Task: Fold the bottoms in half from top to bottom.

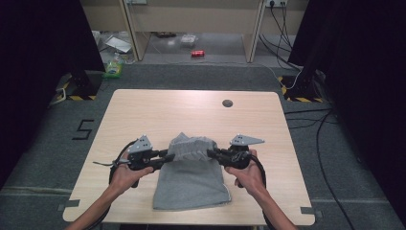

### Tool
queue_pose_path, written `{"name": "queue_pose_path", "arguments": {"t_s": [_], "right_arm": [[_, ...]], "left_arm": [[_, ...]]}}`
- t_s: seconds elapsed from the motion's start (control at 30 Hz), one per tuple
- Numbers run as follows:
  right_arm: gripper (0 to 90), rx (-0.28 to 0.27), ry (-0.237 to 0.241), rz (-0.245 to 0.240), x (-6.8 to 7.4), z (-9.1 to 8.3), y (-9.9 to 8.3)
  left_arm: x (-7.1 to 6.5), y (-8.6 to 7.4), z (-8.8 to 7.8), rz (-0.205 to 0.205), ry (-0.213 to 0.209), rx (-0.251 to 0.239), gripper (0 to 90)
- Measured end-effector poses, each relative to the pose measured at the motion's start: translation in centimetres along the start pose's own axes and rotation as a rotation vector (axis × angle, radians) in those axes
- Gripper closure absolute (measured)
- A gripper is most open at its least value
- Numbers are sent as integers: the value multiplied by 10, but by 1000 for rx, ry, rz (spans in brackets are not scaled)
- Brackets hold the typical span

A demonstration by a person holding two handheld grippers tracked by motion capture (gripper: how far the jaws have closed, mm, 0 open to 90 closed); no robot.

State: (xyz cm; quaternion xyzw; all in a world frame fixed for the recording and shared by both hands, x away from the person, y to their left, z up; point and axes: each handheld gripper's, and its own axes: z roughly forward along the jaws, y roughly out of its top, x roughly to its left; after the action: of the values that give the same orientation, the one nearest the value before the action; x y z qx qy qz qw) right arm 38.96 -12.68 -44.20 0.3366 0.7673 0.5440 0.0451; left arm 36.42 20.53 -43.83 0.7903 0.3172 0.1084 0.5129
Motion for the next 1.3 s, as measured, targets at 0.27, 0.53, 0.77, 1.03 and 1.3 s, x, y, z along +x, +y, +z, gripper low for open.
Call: {"name": "queue_pose_path", "arguments": {"t_s": [0.27,0.53,0.77,1.03,1.3], "right_arm": [[802,15,20,-45,29,-16,-27],[794,66,14,-68,39,-18,-51],[638,104,4,-63,43,-25,-63],[539,45,12,-41,45,-36,-45],[536,95,-26,-47,34,-22,-37]], "left_arm": [[-29,-38,-19,25,-36,13,716],[-42,-72,-17,12,-69,66,709],[-45,-76,-23,-2,-96,59,607],[-37,-58,-35,-31,-83,16,569],[-24,-55,-30,-59,-38,21,561]]}}
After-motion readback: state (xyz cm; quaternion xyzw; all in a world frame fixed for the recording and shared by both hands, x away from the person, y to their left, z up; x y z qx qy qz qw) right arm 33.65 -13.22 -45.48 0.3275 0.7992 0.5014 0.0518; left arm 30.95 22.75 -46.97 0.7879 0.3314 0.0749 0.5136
